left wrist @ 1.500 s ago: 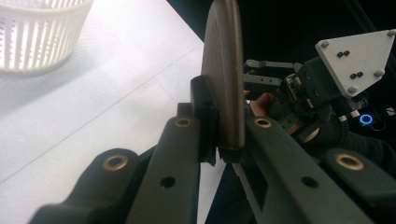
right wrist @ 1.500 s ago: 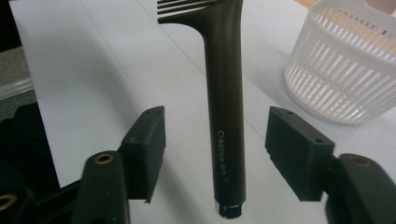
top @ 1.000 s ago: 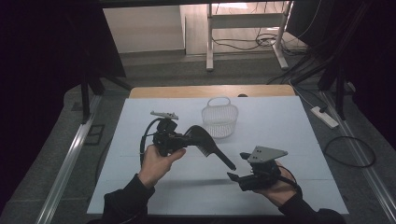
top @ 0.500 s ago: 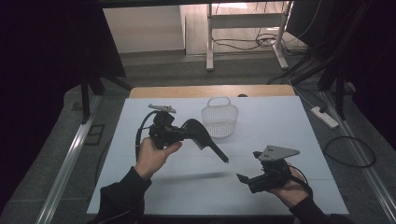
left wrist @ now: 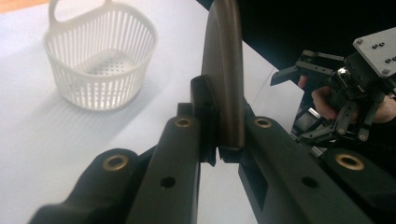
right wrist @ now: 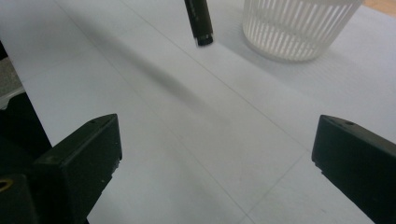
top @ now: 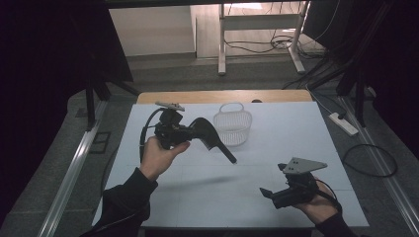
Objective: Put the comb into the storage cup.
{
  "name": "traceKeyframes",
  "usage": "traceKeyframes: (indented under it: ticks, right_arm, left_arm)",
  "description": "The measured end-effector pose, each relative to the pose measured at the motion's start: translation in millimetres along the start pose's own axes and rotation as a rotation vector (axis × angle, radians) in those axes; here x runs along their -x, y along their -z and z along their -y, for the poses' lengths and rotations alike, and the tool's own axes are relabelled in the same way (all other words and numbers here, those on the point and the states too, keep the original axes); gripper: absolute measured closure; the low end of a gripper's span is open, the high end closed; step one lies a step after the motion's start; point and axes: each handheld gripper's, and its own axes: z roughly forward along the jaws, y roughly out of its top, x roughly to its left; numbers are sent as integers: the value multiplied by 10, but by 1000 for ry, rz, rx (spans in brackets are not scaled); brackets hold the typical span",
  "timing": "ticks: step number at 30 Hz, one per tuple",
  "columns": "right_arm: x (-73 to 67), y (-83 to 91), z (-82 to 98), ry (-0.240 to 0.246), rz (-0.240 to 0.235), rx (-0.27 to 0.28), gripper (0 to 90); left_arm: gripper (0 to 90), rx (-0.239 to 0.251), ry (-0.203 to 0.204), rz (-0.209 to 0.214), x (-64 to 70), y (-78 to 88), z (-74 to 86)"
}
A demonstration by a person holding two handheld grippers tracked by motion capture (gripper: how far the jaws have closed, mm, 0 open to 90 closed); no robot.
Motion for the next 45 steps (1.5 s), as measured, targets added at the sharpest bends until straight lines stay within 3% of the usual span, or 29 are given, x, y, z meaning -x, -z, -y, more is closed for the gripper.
traceKeyframes:
  ticks: [22,45]
  right_arm:
    - [119,229,278,-66,40,-21,1]
    - [155,570,500,-193,147,-15,0]
  left_arm:
    - [873,2,-31,-93,-70,125,-378]
    - [873,30,-45,-157,-170,80,-705]
